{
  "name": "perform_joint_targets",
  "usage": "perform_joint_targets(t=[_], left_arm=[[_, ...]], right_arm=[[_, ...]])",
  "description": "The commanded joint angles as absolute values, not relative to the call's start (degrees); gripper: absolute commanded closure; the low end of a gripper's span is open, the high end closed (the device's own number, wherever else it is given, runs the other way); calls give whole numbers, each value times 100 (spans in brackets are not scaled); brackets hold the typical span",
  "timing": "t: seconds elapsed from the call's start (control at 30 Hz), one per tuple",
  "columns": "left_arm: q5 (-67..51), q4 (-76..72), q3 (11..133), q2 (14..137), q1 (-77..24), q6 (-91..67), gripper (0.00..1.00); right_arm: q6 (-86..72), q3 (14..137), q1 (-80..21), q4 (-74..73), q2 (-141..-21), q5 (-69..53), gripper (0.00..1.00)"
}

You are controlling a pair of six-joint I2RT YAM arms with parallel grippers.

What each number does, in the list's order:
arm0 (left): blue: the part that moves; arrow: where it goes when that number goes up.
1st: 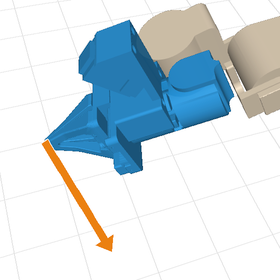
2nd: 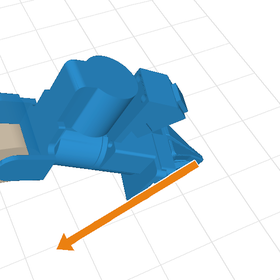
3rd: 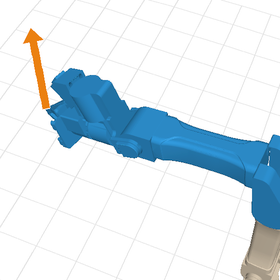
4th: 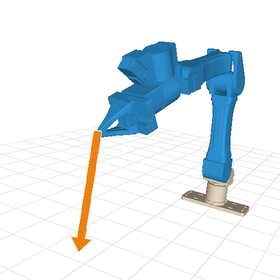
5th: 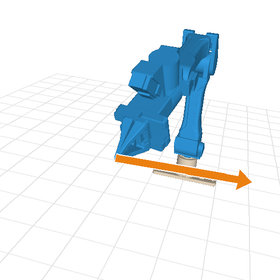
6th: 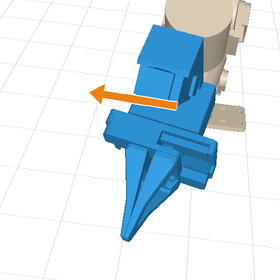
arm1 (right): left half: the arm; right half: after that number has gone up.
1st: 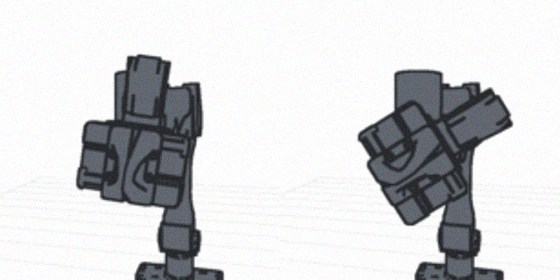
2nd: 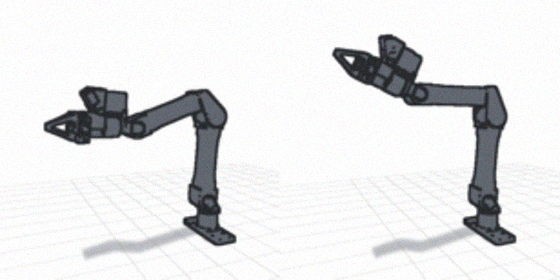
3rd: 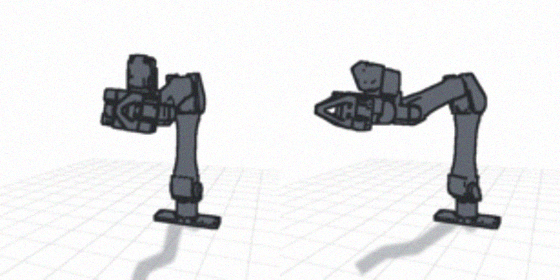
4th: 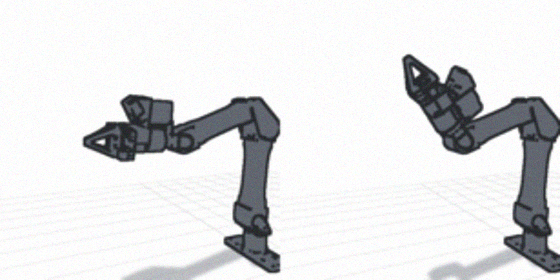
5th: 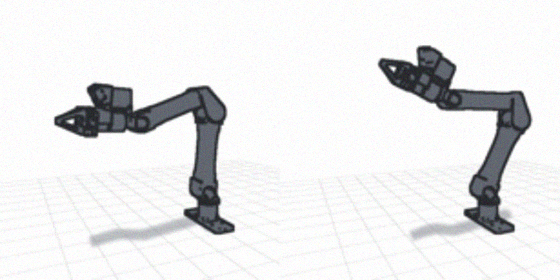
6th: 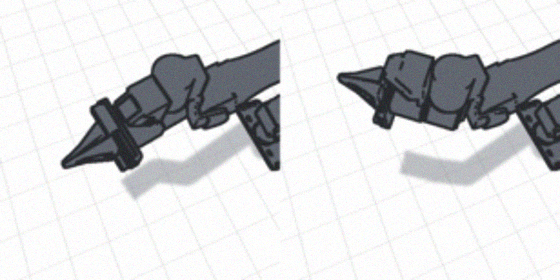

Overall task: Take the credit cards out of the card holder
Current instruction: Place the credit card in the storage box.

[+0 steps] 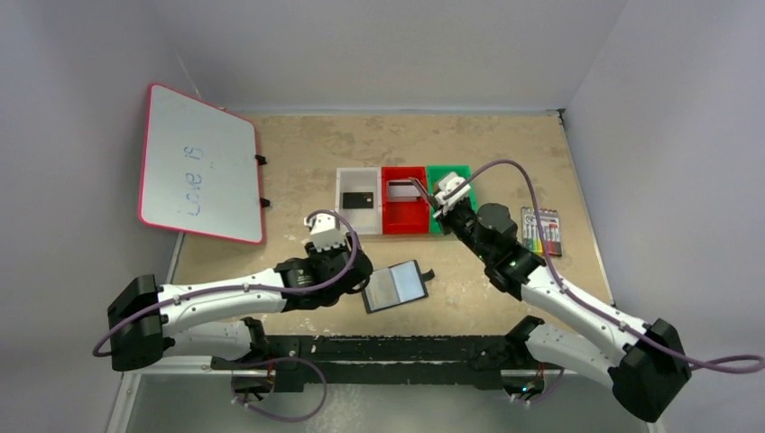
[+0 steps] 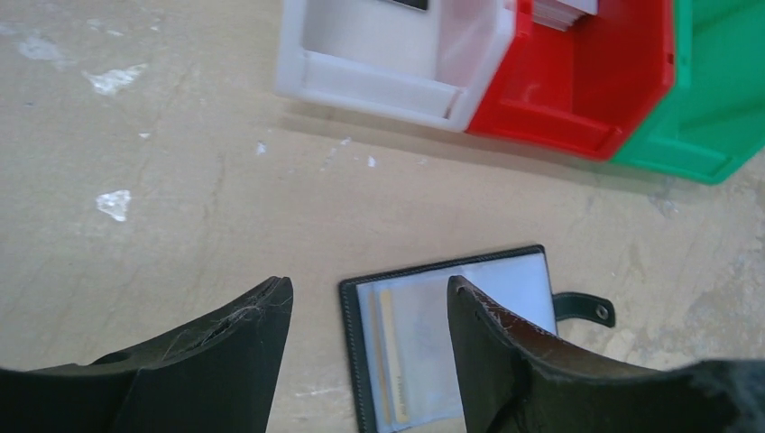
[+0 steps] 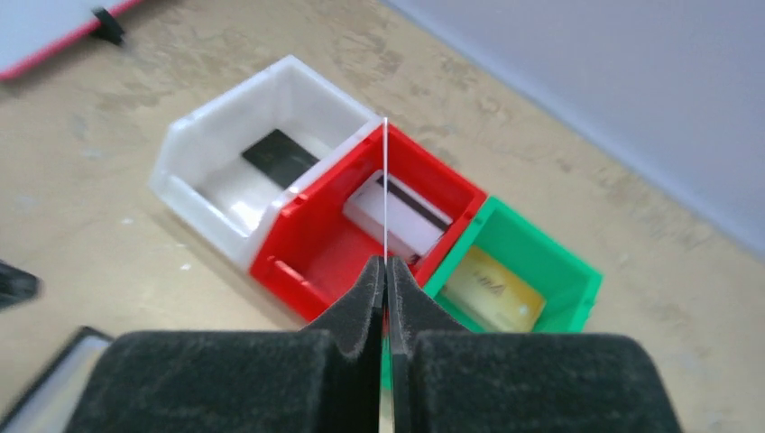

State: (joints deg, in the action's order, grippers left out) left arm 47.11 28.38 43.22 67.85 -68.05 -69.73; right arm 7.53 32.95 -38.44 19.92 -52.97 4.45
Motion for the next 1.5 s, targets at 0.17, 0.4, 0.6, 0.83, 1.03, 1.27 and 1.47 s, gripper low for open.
perform_joint_targets(t=[0.17,0.4,0.6,0.83,1.03,1.27,1.47], left_arm=[[4540,2975,3780,6139,-6342,-6925,35],[4571,3265,3477,5620,-6328,-7055,34],[4531,3334,3302,5221,-6320,-7099,34],[4450,3496,3324,5147,-6325,-7110,34],[4464,3540,3302,5045,-6324,-7102,34],[4474,3566,3345,5078,-6327,-7096,34],[4473,3600,3324,5004,-6328,-7125,34]], right_arm=[[3905,3853,-3832,2714,-6663,281,100],[4672,4228,-3825,2788,-7621,-117,100],[5282,4422,-3800,3174,-8296,78,100],[5629,4837,-3612,2999,-8999,83,100],[5784,5167,-3438,2683,-9375,-115,100],[5975,5501,-3393,2448,-9902,-250,100],[6152,5687,-3359,2648,-10156,-239,100]])
